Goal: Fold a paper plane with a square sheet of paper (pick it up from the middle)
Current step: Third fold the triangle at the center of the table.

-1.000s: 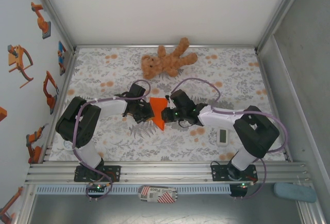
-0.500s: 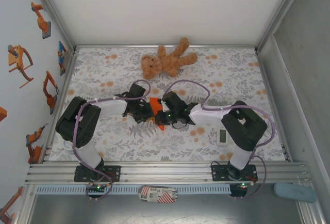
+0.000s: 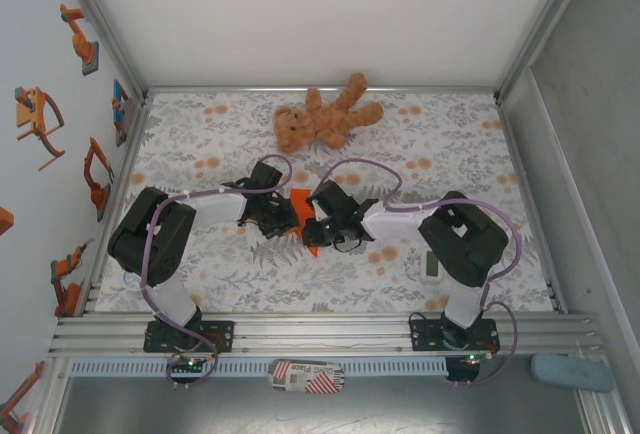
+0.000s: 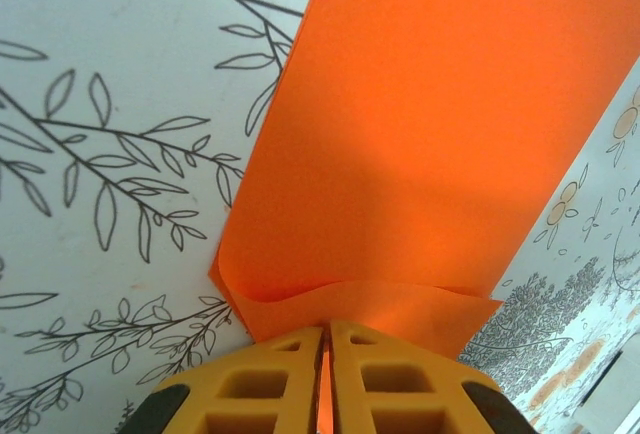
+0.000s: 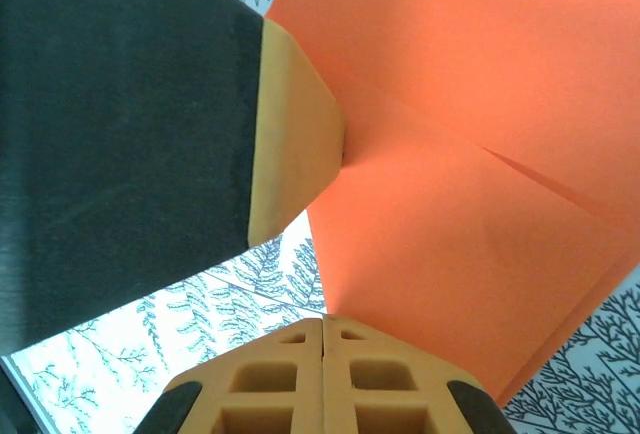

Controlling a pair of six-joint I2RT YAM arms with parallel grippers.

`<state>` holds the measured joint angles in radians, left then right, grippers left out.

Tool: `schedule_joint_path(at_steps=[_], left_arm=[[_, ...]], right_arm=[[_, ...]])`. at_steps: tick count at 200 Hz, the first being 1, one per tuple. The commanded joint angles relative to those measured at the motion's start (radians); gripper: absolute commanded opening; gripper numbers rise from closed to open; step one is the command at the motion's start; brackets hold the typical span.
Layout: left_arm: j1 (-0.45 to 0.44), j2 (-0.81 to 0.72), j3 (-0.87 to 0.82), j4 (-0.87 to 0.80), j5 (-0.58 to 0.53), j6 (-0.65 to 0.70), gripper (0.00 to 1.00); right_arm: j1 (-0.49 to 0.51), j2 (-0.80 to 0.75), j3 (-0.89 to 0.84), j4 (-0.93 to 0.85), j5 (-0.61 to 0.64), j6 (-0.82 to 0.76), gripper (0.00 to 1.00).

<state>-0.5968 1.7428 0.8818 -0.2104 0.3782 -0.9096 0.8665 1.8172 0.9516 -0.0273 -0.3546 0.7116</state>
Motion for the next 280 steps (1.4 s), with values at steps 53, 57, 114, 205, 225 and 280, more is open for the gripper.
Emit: schedule_joint_path(at_steps=[53, 57, 114, 205, 225, 280], left_arm=[[-0.006, 0.041, -0.023, -0.078, -0.057, 0.005, 0.13], [-0.006, 0.041, -0.023, -0.079, -0.06, 0.005, 0.13], [-0.005, 0.067, -0.02, -0.094, -0.076, 0.003, 0.13], [-0.004, 0.101, -0.011, -0.122, -0.101, 0.013, 0.13], [-0.004, 0.107, -0.009, -0.124, -0.102, 0.014, 0.13], [-0.004, 0.11, -0.004, -0.126, -0.101, 0.016, 0.13]], right_arm=[[0.005, 0.027, 0.025, -0.032, 0.006, 0.011, 0.0], [0.005, 0.027, 0.024, -0.033, 0.006, 0.01, 0.0], [0.005, 0.033, 0.016, -0.047, 0.006, 0.002, 0.0], [0.005, 0.006, -0.018, -0.113, -0.013, -0.043, 0.0], [0.005, -0.012, -0.043, -0.115, -0.028, -0.057, 0.0], [0.005, -0.079, -0.122, -0.134, -0.034, -0.069, 0.0]])
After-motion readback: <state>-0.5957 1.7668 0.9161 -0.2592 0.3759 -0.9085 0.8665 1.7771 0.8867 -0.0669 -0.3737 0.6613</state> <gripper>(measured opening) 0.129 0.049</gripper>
